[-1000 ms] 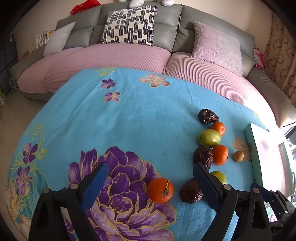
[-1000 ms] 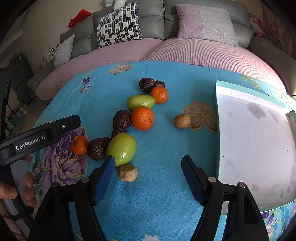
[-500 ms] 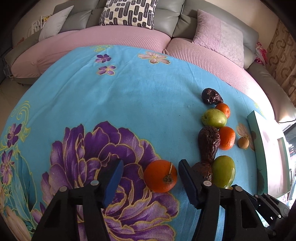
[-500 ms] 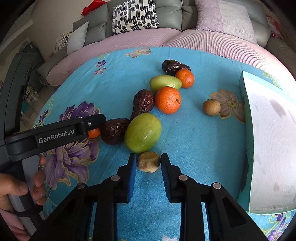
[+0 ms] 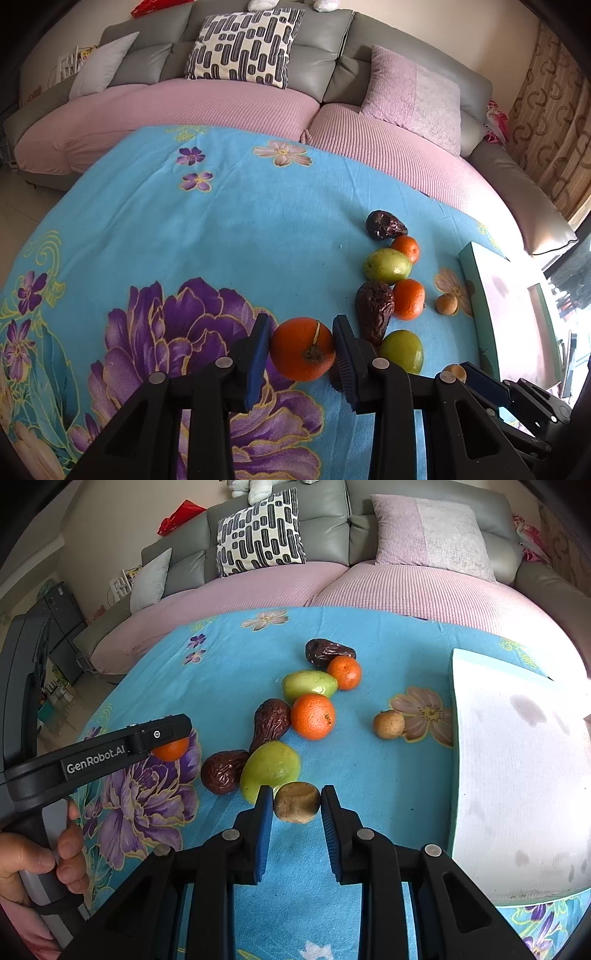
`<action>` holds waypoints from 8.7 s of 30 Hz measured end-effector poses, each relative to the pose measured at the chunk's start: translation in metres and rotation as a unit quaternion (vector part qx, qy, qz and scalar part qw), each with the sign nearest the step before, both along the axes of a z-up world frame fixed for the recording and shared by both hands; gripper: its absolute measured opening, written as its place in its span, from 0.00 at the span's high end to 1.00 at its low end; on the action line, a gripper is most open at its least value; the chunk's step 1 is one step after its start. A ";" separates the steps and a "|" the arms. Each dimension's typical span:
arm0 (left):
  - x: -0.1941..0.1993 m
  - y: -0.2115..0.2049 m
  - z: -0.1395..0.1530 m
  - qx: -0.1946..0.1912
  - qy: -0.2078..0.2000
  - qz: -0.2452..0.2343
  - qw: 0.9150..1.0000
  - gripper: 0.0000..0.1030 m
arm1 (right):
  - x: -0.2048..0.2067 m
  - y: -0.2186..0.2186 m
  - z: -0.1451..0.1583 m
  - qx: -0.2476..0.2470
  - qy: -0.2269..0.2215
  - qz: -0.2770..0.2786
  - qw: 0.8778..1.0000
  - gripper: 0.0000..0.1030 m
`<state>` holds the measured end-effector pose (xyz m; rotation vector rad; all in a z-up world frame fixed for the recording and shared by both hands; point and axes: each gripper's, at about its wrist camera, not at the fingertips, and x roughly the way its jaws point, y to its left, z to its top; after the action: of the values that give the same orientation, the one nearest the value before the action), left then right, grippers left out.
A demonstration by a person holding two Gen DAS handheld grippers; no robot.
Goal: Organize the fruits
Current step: 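Close the right gripper on the brown fruit while the left gripper closes on the tangerine, then carry the brown fruit in the right gripper over the tray while the left carries the tangerine there, then open the right gripper to drop the brown fruit in the tray while the left releases the tangerine, then withdraw both open grippers from the tray back toward the fruit row, then grasp a dark brown date with the left gripper while the right moves toward a green fruit, then close the right gripper on the green pear-like fruit while the left holds the date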
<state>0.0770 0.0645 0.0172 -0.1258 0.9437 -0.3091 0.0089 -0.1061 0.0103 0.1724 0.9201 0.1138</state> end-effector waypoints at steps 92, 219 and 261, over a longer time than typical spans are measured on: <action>-0.053 -0.284 -0.002 0.136 -0.005 -0.248 0.959 0.53 | -0.079 -0.255 -0.008 -0.074 0.056 -0.347 0.933 0.63; 0.002 -0.029 -0.031 -0.010 0.072 -0.029 0.997 0.46 | 0.008 -0.031 -0.003 -0.172 0.006 -0.118 0.978 0.10; 0.010 0.043 -0.009 -0.020 0.027 0.123 0.992 0.64 | 0.027 0.046 -0.021 -0.086 -0.004 -0.032 0.996 0.42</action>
<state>0.0873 0.1079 0.0081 -0.2857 0.9640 -0.0970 0.0361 -0.0603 -0.0104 0.0409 0.9104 -0.0236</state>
